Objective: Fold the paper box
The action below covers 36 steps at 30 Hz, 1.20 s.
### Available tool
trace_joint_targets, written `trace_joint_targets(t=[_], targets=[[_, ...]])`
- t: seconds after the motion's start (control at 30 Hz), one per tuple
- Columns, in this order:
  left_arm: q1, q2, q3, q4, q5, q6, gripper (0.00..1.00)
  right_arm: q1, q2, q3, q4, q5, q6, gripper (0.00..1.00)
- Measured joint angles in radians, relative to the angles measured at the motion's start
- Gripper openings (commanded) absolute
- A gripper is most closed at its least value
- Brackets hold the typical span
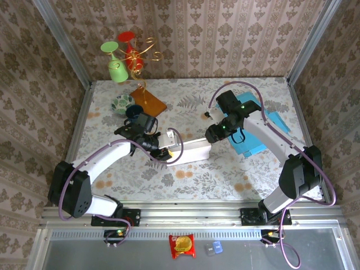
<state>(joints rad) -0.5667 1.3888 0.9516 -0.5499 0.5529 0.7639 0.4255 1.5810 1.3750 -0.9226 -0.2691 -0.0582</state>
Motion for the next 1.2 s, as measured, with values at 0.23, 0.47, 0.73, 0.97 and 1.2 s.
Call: trace_joint_targets(t=[0.23,0.47,0.73,0.97,1.2], targets=[[0.000,0.000,0.000,0.000,0.000,0.000,0.35,0.000,-0.012,-0.019,0.000,-0.009,-0.015,0.44],[0.000,0.000,0.000,0.000,0.000,0.000,0.35,0.001,-0.012,-0.026,0.002,-0.015,-0.022,0.31],[0.000,0.000,0.000,0.000,0.000,0.000,0.35,0.001,-0.011,-0.026,0.002,-0.015,-0.022,0.19],[0.000,0.000,0.000,0.000,0.001,0.000,0.34,0.013,-0.010,-0.026,0.003,0.000,-0.022,0.12],[0.000,0.000,0.000,0.000,0.001,0.000,0.31,0.031,-0.011,-0.024,0.011,0.036,-0.020,0.00]])
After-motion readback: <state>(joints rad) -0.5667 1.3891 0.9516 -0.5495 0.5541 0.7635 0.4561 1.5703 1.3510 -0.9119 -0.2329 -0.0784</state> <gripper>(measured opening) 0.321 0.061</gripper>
